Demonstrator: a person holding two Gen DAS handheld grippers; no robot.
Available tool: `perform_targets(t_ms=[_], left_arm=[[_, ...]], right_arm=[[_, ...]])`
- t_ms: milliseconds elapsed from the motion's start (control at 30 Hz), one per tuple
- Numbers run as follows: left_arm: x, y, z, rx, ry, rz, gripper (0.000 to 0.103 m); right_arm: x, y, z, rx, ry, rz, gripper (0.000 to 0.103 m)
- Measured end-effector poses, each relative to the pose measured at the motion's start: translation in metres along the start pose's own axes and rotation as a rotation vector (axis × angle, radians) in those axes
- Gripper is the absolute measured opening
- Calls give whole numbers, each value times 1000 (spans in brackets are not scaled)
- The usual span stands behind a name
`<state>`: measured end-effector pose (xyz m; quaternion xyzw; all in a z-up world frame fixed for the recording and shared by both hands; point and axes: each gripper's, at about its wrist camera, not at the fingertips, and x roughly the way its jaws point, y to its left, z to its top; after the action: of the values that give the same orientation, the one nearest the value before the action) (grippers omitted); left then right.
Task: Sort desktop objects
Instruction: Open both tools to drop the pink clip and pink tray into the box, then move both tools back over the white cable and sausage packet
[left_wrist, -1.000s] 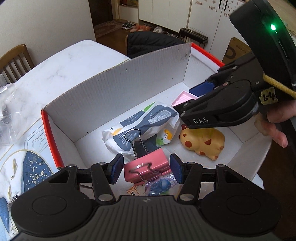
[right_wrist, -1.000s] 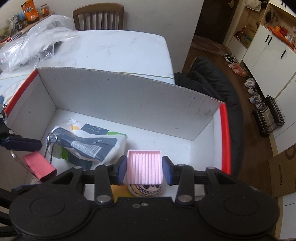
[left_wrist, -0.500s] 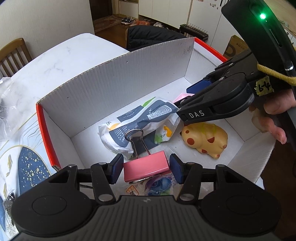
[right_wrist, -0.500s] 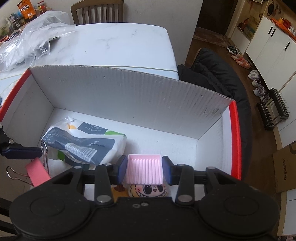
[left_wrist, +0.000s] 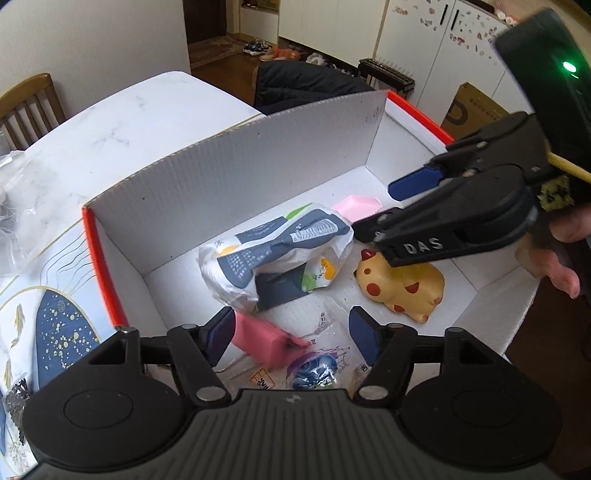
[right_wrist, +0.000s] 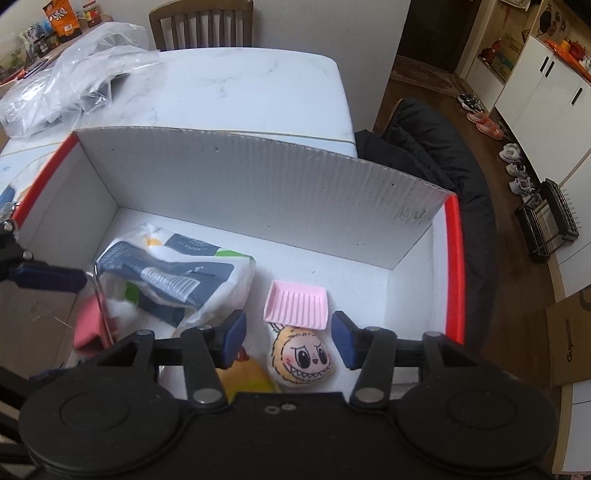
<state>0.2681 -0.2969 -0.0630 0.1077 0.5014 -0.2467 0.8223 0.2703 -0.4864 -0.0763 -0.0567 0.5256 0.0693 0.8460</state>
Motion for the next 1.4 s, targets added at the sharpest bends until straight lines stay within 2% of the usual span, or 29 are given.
perform_targets(t_ms=[67,133,167,200,733,800,1067,1167,1267,1400], left_arm=[[-4,3,-1,-12,-10,-7,70],[-8,4,-2,-20,-18,-12,70],[-10,4,-2,-23,-22,-16,70],[-12,5,-2,-25,-26,-19,70],[-56,7,-18,-61,-79,-44,70],[-61,5,-21,-52,-83,-31,70],[-86,9,-40,-41,-142,-24,70],[-94,17,-49,-60,-154,-37,70],[-101,28,-59,-82,-158,-50,76],[-109,45,-74,-103,-157,-63,77]], right_arm=[[-7,1,-2,-5,-10,12,52],[-14,0,-5,-7,-18,22,57],[-17,0,-6,-6,-25,28,66],[-22,-1,-8,-2,-35,36,69],[-74,2,-25,39,-122,127,70],[-79,5,-28,37,-133,135,76],[-96,22,-37,30,-165,153,78],[-100,31,-40,33,-179,161,82],[-105,41,-44,39,-193,177,84],[-112,59,-46,37,-212,187,87]])
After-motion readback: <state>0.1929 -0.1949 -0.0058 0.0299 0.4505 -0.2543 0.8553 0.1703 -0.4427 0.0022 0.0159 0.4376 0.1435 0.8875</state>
